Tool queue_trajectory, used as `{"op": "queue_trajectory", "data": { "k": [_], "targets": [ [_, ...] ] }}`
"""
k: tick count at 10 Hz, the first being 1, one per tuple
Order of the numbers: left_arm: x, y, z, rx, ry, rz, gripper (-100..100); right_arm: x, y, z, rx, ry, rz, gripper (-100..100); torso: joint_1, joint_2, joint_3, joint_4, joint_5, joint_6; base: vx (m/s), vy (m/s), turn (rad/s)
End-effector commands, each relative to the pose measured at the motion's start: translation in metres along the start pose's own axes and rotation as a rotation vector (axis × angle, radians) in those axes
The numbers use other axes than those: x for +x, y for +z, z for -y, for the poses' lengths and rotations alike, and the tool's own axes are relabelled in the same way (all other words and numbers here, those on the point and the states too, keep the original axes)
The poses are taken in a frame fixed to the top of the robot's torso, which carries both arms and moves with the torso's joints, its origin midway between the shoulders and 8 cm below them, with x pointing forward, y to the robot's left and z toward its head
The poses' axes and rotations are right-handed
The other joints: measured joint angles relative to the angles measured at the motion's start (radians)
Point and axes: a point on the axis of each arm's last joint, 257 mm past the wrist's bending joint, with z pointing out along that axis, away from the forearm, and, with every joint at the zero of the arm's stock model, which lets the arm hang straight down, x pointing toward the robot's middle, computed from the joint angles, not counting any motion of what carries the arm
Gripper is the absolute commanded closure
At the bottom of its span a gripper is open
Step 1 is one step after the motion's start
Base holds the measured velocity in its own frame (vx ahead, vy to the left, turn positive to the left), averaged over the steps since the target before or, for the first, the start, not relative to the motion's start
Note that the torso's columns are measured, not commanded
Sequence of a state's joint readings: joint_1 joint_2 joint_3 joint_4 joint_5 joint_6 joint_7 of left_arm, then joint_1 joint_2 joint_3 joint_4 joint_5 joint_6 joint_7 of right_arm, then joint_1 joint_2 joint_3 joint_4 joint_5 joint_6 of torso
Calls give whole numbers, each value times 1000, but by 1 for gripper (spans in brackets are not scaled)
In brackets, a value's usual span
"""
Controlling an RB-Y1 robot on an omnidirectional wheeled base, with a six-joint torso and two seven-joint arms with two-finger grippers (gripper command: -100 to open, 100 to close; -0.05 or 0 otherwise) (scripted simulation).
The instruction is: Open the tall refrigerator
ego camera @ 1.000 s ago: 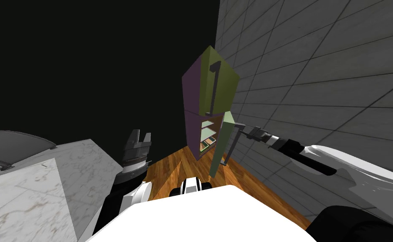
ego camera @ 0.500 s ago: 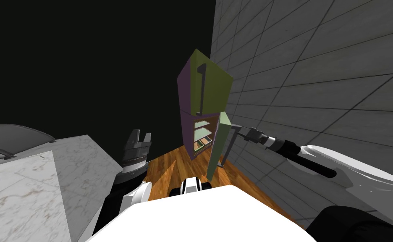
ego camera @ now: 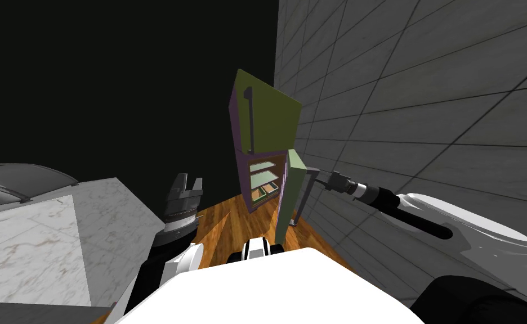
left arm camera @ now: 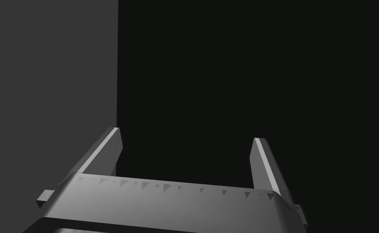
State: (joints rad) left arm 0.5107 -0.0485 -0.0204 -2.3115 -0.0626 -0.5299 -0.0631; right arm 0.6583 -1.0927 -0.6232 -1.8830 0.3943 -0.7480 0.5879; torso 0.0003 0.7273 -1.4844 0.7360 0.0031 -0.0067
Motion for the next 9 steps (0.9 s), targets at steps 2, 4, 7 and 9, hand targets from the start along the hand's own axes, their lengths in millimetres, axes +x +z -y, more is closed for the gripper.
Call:
{"op": "queue_trajectory", "data": {
  "k": [2, 4, 7, 9],
  "targets": [
    [0, 0, 0, 0, 0, 0, 0, -21, 6, -19, -62, -9, 59, 100, 3, 2, 2, 0, -1, 5, -70, -237, 0],
    [0, 0, 0, 0, 0, 0, 0, -18, 4, -11, -48, -7, 51, 100, 11, 7, 7, 0, -1, 4, -54, -139, 88],
    [0, 0, 0, 0, 0, 0, 0, -18, 5, -12, -53, -8, 56, 100, 6, 7, 6, 1, 0, 1, -132, -310, 260],
    [0, 0, 0, 0, 0, 0, 0, -19, 6, -13, -56, -8, 58, 100, 11, 6, 6, 0, 0, 5, -94, -231, 175]
  ]
}}
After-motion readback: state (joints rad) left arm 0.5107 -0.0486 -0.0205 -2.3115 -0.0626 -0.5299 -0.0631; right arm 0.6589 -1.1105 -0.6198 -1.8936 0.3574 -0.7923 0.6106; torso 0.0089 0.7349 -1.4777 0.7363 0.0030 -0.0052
